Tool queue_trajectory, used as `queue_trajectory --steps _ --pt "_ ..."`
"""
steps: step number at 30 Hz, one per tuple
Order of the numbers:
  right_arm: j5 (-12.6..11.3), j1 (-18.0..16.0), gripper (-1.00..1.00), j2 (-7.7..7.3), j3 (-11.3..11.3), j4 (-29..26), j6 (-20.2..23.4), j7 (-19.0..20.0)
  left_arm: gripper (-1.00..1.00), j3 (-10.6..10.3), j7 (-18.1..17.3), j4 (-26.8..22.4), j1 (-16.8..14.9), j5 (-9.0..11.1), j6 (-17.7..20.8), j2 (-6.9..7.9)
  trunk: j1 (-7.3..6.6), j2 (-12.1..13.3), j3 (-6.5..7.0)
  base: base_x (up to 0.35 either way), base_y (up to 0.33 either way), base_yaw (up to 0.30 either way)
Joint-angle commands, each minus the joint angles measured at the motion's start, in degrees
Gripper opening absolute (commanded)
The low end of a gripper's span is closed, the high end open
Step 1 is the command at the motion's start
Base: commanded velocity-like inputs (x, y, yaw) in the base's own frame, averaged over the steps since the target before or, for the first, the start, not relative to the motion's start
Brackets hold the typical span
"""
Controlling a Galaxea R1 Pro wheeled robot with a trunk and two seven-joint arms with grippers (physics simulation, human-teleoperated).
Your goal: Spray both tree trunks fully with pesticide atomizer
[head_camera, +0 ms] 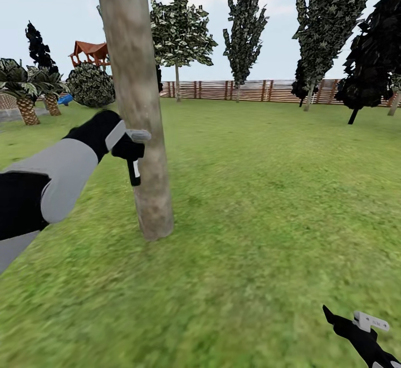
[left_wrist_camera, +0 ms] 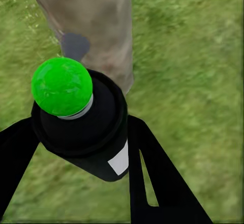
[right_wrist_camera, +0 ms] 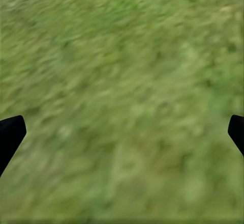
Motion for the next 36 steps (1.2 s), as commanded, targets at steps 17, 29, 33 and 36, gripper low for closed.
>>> queue_trajectory --steps 17,29,33,36 --pt "-0.2 0.0 1.00 -0.01 -0.4 0.1 -0.1 0.5 -1.00 -0.1 -0.4 9.3 2.4 0.4 -3.5 1.24 -0.02 0.0 -0.05 0.000 0.000 0.000" --pt "-0.2 0.0 1.00 -0.01 -0.4 0.1 -0.1 0.5 -1.00 0.0 -0.4 9.3 9.2 0.7 -8.5 0.94 -0.02 0.0 -0.05 0.000 0.000 0.000" --pt "-0.2 0.0 1.00 -0.01 -0.4 0.1 -0.1 0.5 -1.00 0.0 -0.4 9.3 11.4 0.7 -10.4 0.82 -0.02 0.0 -0.05 0.000 0.000 0.000" --pt "-0.2 0.0 1.00 -0.01 -0.4 0.1 -0.1 0.5 -1.00 0.0 -0.4 9.3 12.6 0.7 -10.9 0.81 -0.02 0.0 -0.05 0.000 0.000 0.000"
